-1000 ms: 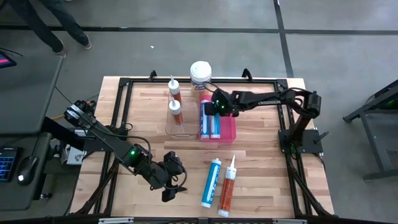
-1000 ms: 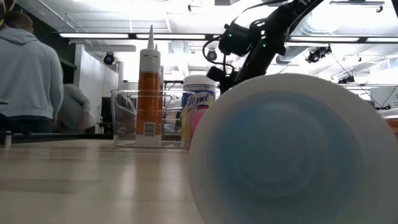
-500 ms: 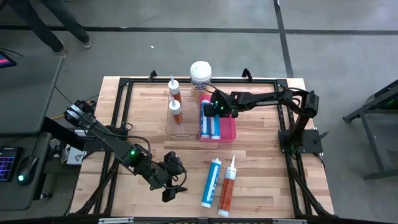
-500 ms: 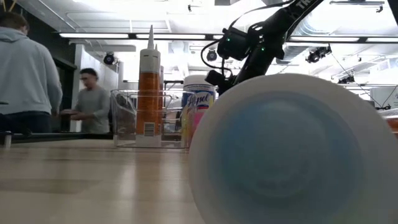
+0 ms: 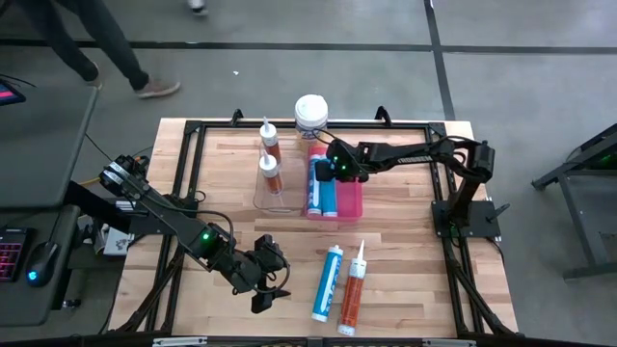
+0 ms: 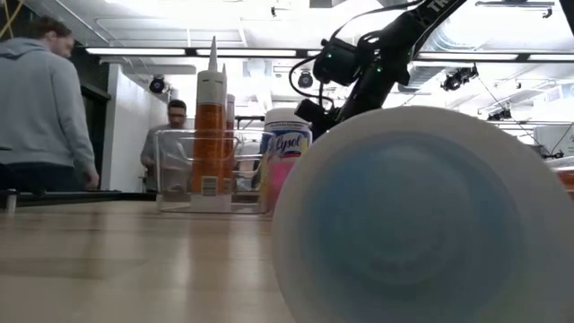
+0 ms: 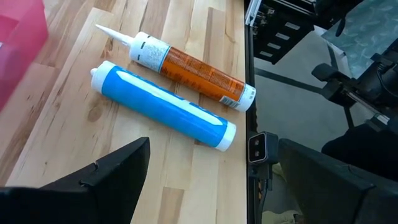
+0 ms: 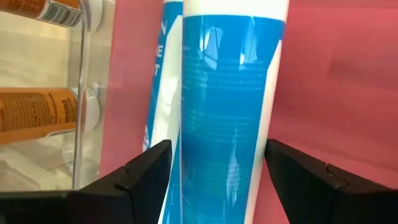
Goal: Pick & place silicon tubes, Sealant and Lysol wipes
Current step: Put the right blue sealant into the pink container, then put the blue sealant into the pink container
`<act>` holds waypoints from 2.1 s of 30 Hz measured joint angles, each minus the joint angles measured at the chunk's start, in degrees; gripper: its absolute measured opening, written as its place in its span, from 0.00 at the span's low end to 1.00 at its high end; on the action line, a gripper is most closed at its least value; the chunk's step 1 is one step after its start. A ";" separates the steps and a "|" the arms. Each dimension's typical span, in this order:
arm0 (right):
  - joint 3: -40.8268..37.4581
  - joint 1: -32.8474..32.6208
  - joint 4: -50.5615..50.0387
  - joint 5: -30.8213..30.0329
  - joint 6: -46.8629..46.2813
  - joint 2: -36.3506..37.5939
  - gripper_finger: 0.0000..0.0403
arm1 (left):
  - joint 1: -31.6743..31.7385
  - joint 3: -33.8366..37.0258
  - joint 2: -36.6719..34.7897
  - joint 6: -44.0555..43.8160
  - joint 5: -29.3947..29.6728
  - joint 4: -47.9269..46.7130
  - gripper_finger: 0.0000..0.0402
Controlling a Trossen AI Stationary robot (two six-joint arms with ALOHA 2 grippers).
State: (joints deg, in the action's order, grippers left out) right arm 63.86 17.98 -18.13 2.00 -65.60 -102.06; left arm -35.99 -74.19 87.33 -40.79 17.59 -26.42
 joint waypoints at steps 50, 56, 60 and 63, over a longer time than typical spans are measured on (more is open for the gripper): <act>0.00 -38.48 -10.35 -5.03 16.72 21.46 0.63 | 0.00 0.00 0.02 0.01 -0.02 0.04 0.86; 0.00 -44.12 -10.56 -7.28 4.27 21.44 0.64 | 0.00 0.00 0.02 0.00 -0.01 0.05 0.86; 0.00 -47.90 -10.56 -15.97 -6.29 21.08 0.63 | 0.00 0.00 0.02 0.01 -0.01 0.05 0.86; 0.00 -50.30 -10.47 -21.26 -12.58 19.72 0.64 | 0.00 0.00 0.02 0.02 -0.01 0.05 0.86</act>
State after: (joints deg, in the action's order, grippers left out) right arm 63.86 -32.32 -28.60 -19.26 -78.19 -82.34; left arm -35.99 -74.19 87.35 -40.77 17.58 -26.37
